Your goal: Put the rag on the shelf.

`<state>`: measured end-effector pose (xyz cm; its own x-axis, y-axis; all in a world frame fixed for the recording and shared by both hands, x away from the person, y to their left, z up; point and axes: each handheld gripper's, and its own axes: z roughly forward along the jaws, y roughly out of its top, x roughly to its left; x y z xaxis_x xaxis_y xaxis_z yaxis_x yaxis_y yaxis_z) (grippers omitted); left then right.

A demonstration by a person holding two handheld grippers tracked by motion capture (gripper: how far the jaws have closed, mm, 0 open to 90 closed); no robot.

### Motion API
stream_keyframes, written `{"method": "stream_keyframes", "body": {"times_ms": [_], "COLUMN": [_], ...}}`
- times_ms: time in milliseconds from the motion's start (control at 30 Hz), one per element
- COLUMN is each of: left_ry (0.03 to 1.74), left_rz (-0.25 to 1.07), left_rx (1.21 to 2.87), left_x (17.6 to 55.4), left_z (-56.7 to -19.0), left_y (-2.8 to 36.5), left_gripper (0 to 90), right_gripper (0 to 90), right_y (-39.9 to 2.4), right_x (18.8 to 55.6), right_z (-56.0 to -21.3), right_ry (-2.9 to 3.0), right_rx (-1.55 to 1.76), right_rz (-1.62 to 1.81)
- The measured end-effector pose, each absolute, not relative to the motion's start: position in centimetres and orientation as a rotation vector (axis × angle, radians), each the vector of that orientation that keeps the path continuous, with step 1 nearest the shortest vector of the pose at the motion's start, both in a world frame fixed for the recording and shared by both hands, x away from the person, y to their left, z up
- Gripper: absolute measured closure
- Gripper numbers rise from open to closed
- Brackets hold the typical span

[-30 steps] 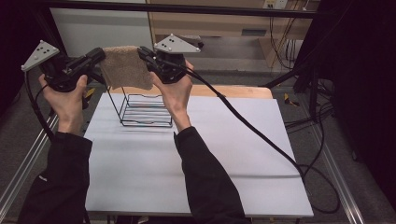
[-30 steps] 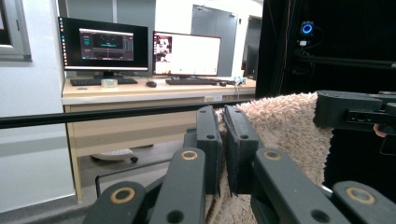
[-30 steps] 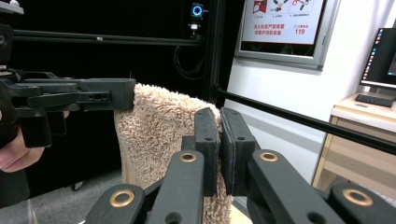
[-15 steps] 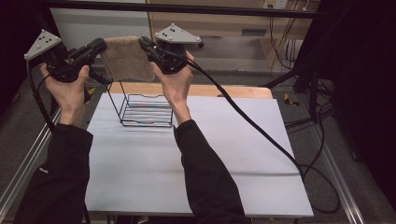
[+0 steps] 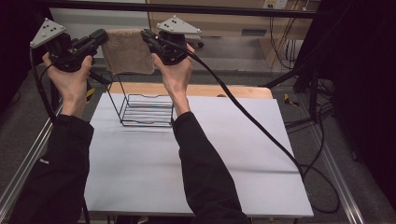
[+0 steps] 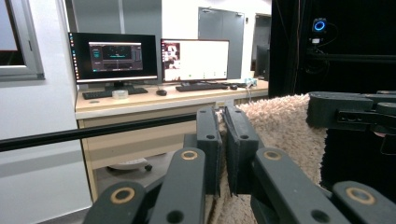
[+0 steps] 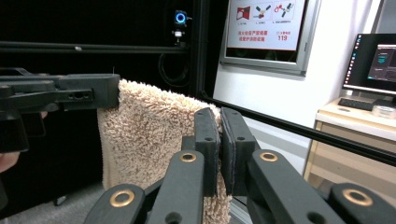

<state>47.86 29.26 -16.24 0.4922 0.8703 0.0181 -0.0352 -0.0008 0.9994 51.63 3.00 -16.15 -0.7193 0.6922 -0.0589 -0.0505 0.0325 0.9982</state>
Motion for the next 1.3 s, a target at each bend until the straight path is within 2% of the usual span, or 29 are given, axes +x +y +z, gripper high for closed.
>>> {"method": "stream_keyframes", "body": {"times_ms": [633, 1300], "left_ry": [0.821, 0.825], "left_rz": [0.849, 0.806], "left_rx": [1.425, 1.508], "left_x": [50.6, 50.0], "left_z": [-18.6, -22.5], "left_y": [29.6, 30.0], "left_gripper": [85.1, 85.1], "right_gripper": [86.4, 86.3], "right_y": [3.8, 4.0], "right_x": [53.9, 53.5], "right_z": [-17.8, -21.3], "right_ry": [1.807, 1.915], "right_rx": [0.684, 0.739], "right_rz": [1.668, 1.605]}}
